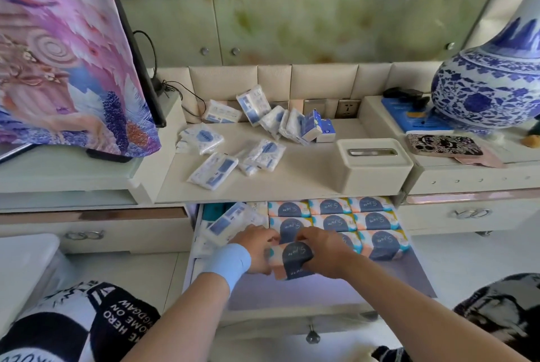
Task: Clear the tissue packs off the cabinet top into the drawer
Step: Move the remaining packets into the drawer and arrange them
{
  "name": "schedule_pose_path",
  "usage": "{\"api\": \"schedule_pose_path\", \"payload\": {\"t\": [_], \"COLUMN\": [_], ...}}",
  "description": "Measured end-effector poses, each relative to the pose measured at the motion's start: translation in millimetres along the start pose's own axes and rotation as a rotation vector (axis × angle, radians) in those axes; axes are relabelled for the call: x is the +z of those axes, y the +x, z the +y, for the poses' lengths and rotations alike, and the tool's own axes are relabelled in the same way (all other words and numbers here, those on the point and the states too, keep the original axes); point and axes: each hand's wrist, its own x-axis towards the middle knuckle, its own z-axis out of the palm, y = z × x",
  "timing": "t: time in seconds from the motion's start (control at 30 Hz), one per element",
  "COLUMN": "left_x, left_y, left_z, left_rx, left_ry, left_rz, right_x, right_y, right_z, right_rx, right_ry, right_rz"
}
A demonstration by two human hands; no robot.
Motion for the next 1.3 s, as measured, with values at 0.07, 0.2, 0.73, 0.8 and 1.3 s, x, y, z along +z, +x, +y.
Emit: {"api": "schedule_pose_path", "payload": {"t": [0.07,0.2,0.73,0.8,1.3], "left_x": [8,21,42,42,46], "left_y": [6,22,62,65,72], "left_z": [-1,-1,5,3,4], "left_rx": [0.034,0.11,0.056,0.017,-0.074], "left_ry": [0.115,0.211,0.454,0.444,0.289], "left_rz": [0.024,0.081,0.147,0.145,0.222], "right_x": [12,34,48,48,47], "right_y": [6,18,31,31,41], "right_z": [3,19,68,72,63], "right_rx": [-0.03,-0.04,-0.185,-0.143,0.06], "right_ry": [-0.139,-0.154,-0.384,-0.356,-0.244], "right_rz": [0.115,0.169,0.139,0.139,0.287]}}
